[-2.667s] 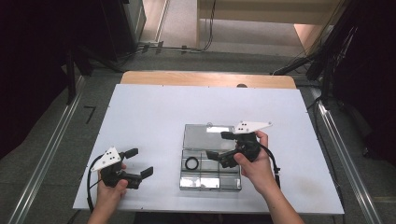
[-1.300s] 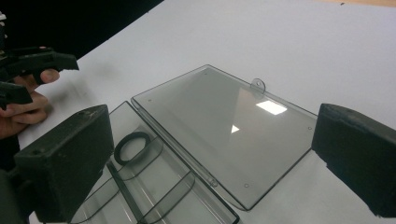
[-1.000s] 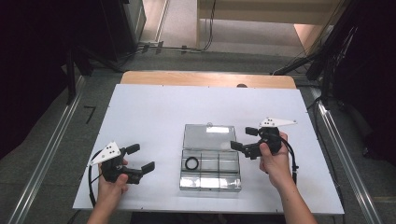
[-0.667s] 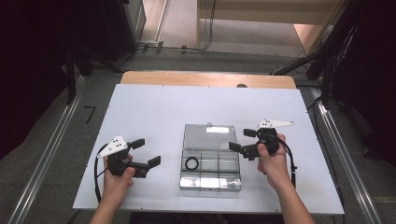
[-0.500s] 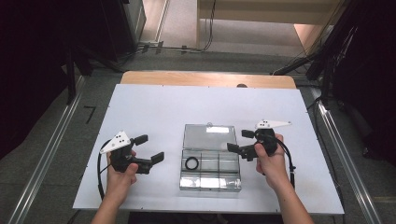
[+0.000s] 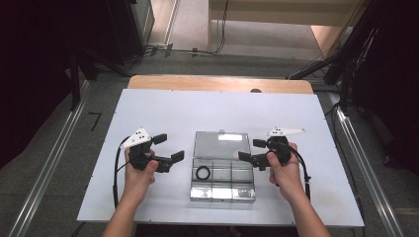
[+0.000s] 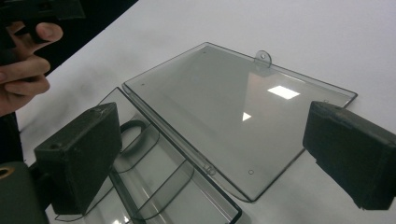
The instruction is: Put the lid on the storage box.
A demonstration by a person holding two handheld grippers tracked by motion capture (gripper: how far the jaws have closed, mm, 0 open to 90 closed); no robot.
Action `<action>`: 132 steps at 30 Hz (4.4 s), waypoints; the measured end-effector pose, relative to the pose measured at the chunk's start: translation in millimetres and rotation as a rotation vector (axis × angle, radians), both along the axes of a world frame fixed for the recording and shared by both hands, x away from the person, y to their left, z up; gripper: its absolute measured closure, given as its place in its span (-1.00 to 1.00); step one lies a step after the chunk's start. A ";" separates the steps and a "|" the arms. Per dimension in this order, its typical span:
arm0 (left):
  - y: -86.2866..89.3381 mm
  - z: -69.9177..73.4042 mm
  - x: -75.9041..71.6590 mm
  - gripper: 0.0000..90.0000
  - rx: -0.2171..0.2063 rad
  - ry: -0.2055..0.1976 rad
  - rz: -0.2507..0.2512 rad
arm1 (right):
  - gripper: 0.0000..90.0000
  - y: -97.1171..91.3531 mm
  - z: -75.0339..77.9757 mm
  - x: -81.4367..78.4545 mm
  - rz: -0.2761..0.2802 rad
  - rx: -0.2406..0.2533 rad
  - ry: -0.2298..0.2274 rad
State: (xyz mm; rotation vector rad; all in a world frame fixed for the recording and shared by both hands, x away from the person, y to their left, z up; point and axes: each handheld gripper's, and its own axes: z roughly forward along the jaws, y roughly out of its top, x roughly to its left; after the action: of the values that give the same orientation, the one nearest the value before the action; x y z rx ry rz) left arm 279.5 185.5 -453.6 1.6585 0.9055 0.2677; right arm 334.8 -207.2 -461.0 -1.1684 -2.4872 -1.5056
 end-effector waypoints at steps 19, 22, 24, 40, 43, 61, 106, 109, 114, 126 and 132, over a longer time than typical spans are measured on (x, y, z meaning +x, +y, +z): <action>-32.2 -9.8 20.2 -0.77 0.008 0.107 -0.010 | -0.84 2.4 -7.1 1.8 -0.045 0.021 0.058; -36.0 -13.9 22.7 -0.67 0.014 0.134 0.011 | -0.76 2.8 -7.7 1.6 -0.061 0.014 0.064; -37.5 -16.7 25.0 -0.64 0.012 0.151 0.016 | -0.74 2.7 -7.9 1.7 -0.069 0.016 0.071; -49.5 -35.8 35.6 -0.45 0.014 0.283 0.033 | -0.52 0.8 -12.2 2.3 -0.123 0.000 0.110; -49.0 -39.0 36.5 -0.38 0.002 0.303 0.037 | -0.48 0.8 -13.1 2.3 -0.133 -0.002 0.119; -54.3 -51.3 39.4 -0.21 -0.020 0.360 0.048 | -0.26 0.7 -17.2 3.4 -0.189 -0.032 0.136; -54.0 -49.6 37.8 0.31 -0.051 0.332 0.031 | 0.24 -3.7 -27.7 4.7 -0.203 0.016 0.146; -52.6 -47.4 36.5 0.38 -0.049 0.314 0.031 | 0.33 -5.6 -26.2 3.8 -0.194 0.023 0.131; -51.0 -43.1 33.5 0.51 -0.040 0.276 0.029 | 0.53 -10.9 -23.1 2.8 -0.178 0.053 0.105; -52.3 -34.6 27.7 0.49 -0.015 0.189 -0.025 | 0.74 -19.3 -17.5 -8.6 -0.091 0.033 -0.062; -55.0 -21.6 25.6 0.33 -0.022 0.116 0.007 | 0.75 -19.2 -15.4 -13.3 -0.066 0.005 -0.133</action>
State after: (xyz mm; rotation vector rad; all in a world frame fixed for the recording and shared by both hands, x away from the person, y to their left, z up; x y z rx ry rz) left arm 305.1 130.5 -475.2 1.6640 0.9980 0.1672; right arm 321.5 -226.4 -476.3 -1.1993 -2.5495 -1.6580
